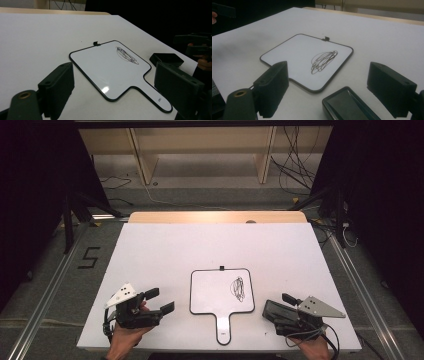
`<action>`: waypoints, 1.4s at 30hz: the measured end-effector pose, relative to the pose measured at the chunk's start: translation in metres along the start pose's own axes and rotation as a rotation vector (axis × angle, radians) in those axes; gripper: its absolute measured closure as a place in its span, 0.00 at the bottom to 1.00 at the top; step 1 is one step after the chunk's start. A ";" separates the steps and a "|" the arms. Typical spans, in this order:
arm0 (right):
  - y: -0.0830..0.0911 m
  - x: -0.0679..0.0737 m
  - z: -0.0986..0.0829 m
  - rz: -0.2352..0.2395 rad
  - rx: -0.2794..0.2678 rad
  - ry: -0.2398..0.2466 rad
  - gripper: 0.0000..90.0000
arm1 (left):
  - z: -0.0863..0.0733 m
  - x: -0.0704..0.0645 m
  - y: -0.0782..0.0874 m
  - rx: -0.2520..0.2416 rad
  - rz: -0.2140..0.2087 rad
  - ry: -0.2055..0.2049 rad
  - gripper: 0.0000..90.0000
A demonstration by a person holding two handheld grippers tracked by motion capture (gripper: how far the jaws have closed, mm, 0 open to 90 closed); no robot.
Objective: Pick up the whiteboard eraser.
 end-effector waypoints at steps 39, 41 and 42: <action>0.008 -0.045 0.004 0.006 0.226 0.134 0.23 | 0.000 0.000 -0.001 0.000 0.001 -0.002 0.17; 0.009 -0.047 0.001 0.004 0.247 0.142 0.22 | 0.000 0.000 -0.001 0.001 0.001 -0.003 0.17; 0.009 -0.047 0.001 0.004 0.247 0.142 0.22 | 0.000 0.000 -0.001 0.001 0.001 -0.003 0.17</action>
Point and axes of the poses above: each handheld gripper's, and its own axes: y roughly backward along the jaws, z roughly out of its top, x roughly to its left, the point moved 3 cm from there along -y, roughly forward along the jaws, and after that the axes turned 8 degrees about x, right-handed, at the moved point
